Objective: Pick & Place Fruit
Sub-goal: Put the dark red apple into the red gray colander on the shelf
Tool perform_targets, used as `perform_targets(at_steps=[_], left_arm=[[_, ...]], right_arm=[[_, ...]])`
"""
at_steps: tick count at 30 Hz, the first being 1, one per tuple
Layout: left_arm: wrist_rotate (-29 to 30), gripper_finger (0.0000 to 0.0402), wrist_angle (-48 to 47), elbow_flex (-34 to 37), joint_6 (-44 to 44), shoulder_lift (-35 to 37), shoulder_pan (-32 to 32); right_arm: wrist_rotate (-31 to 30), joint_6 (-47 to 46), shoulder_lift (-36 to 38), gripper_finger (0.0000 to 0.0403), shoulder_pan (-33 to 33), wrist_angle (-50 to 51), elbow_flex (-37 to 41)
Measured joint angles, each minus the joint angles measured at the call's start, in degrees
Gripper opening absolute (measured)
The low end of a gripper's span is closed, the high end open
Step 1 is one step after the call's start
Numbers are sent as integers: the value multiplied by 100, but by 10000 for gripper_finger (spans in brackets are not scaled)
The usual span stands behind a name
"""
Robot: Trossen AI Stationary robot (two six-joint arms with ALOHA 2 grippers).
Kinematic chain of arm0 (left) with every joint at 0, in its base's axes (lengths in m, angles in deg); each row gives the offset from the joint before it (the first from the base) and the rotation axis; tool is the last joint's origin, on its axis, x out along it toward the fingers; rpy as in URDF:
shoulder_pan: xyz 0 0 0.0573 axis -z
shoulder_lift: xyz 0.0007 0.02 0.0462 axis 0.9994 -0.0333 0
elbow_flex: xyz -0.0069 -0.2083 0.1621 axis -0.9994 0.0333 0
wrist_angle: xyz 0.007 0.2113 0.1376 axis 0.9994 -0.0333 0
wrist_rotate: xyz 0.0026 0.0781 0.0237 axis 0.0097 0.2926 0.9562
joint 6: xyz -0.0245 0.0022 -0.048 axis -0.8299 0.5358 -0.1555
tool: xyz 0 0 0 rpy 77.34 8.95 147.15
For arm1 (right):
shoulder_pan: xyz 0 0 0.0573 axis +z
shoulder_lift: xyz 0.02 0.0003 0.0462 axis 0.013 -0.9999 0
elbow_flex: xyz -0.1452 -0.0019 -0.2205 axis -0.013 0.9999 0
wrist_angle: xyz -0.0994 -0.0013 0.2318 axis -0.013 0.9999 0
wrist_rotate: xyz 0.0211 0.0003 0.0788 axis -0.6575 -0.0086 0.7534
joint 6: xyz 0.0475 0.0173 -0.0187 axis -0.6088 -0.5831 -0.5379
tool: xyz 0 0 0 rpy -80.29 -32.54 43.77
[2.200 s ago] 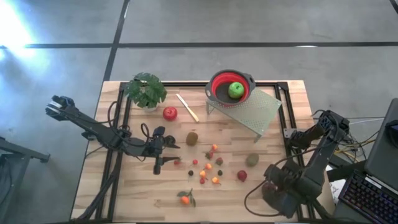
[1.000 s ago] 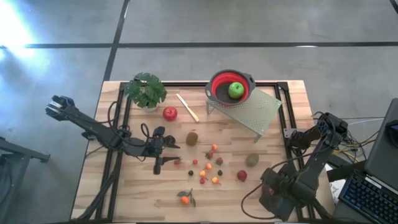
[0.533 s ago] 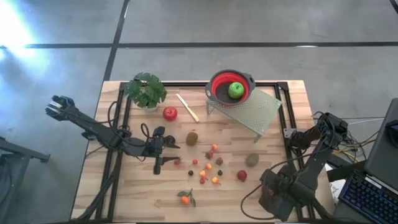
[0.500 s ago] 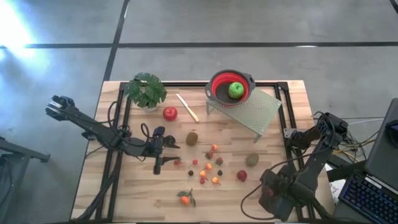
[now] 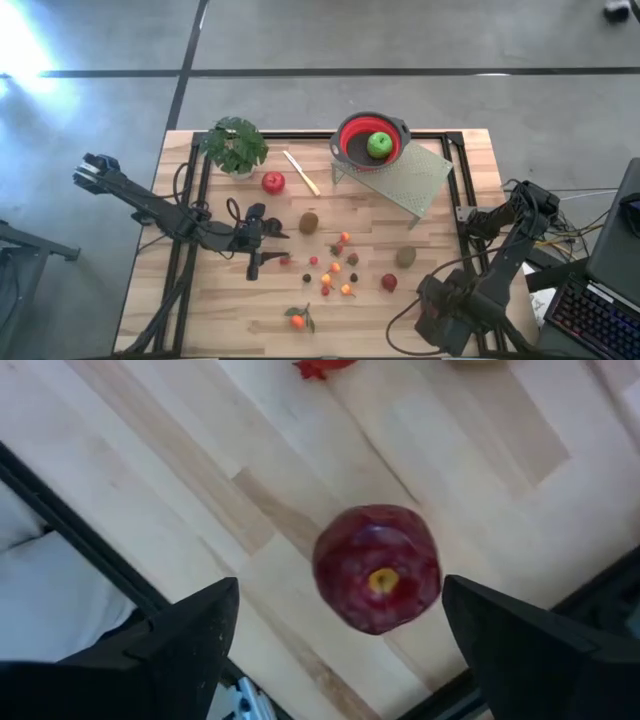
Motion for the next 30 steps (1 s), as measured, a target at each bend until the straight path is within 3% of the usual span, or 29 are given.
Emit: perform_targets(at_steps=[8,30], left_arm=[[0,197,-1,0,0,0,-1],[0,197,-14,2,1,0,0]], right_arm=[[365,-365,0,350,68,-140,399],[365,-290,-2,366,75,-1624,1395]])
